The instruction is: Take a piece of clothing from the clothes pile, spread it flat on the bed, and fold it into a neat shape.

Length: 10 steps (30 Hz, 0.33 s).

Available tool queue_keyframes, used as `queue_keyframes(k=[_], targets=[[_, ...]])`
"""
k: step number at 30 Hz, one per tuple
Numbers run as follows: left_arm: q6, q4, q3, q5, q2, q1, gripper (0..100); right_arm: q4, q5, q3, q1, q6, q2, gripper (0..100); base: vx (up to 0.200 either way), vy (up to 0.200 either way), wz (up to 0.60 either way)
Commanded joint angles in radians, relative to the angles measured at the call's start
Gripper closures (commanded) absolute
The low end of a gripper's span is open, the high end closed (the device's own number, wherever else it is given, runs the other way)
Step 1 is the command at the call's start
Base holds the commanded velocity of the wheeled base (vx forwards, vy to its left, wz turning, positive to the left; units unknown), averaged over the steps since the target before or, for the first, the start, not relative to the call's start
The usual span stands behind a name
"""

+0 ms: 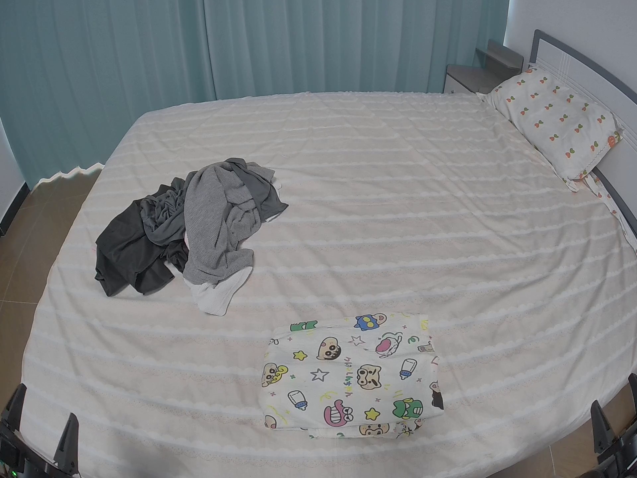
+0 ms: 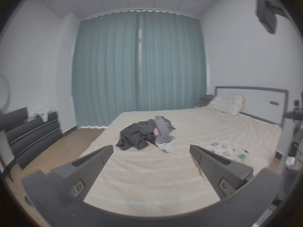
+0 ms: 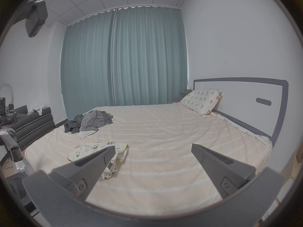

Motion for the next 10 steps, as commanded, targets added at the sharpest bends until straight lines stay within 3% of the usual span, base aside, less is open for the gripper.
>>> queue_keyframes(k=[1, 4, 10], targets=[[-0.047, 0.058, 0.016, 0.024, -0.014, 0.000, 0, -0.001, -0.002, 0.016, 0.000, 0.001, -0.014, 0, 0.000, 0.000, 0.00], [-0.098, 0.045, 0.016, 0.086, -0.014, 0.000, 0, -0.002, -0.002, 0.018, 0.000, 0.001, -0.014, 0, 0.000, 0.000, 0.00], [-0.049, 0.050, 0.016, 0.011, -0.014, 0.000, 0, -0.001, -0.002, 0.018, 0.000, 0.001, -0.014, 0, 0.000, 0.000, 0.00]])
